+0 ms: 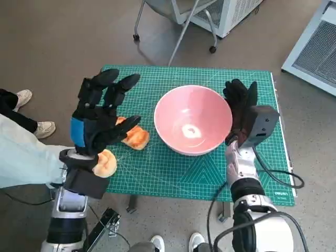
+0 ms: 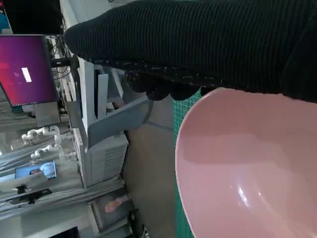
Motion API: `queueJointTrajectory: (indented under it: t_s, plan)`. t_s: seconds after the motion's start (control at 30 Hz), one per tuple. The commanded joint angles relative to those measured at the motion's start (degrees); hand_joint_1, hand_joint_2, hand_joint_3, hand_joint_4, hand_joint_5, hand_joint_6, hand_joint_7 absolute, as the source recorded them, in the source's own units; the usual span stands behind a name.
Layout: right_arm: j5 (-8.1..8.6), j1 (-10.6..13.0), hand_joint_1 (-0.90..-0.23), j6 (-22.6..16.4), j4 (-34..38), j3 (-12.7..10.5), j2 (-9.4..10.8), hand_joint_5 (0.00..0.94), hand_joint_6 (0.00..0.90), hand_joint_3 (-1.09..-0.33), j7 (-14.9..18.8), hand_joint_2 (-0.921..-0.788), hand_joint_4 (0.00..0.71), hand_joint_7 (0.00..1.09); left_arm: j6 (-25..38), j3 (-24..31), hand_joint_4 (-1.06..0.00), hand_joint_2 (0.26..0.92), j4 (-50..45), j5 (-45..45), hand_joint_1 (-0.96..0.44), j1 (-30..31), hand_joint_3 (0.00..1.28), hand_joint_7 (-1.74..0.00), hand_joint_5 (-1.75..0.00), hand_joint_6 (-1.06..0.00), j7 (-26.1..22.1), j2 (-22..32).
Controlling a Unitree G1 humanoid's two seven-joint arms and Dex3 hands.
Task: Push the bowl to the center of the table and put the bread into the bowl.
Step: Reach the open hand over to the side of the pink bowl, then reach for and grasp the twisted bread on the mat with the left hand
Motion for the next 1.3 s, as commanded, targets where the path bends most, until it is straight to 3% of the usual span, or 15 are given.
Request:
queueJointTrajectory:
  t_s: [0.03,0.27,0.43,0.73,1.0,1.3]
  plan:
    - [-1.26,0.28,-0.51,-2.33,-0.48,0.92,-2.6,0.002,-0.001,-0.974,1.03,-0.921,0.241,0.82,1.12,1.45,-0.28,0.919,0.29,0.91,-0.08,0.61,0.06,-0.72,-0.56,-0.28,-3.42,6.12]
    - [-3.45,0.43,-0.554,-9.24,-2.39,3.13,-6.34,0.019,0.0,-0.955,1.13,-0.921,0.271,0.81,3.17,1.59,-0.33,0.916,0.76,1.63,-0.06,-0.21,0.02,-0.61,-0.41,-0.33,-11.22,15.8]
    - [-4.74,1.03,-0.589,-15.61,-4.35,4.47,-9.66,0.023,0.004,-0.965,3.15,-0.921,0.28,0.81,2.87,0.11,-0.38,0.895,2.12,3.88,-0.05,-1.93,0.0,-0.48,-0.27,-0.39,-15.98,22.04]
    - [-5.88,3.56,-0.595,-27.23,-9.39,6.19,-11.53,0.049,0.073,-0.895,4.91,-0.921,0.361,0.77,-0.2,-5.89,-0.44,0.817,7.3,12.02,-0.02,-7.77,0.0,-0.25,-0.06,-0.49,-21.0,30.02]
    - [-2.97,5.95,-0.602,-31.99,-13.96,6.8,-11.48,0.047,0.095,-0.827,9.96,-0.921,0.375,0.75,2.85,-15.84,-0.22,0.735,7.96,30.84,0.0,-14.5,0.01,-0.06,-0.01,-0.42,-24.38,34.53]
    - [-1.53,8.63,-0.602,-32.21,-18.99,7.6,-11.28,0.039,0.099,-0.81,12.99,-0.921,0.372,0.73,0.57,-22.59,-0.25,0.74,14.09,37.03,-0.07,-20.83,0.01,-0.04,-0.03,-0.43,-22.5,32.07]
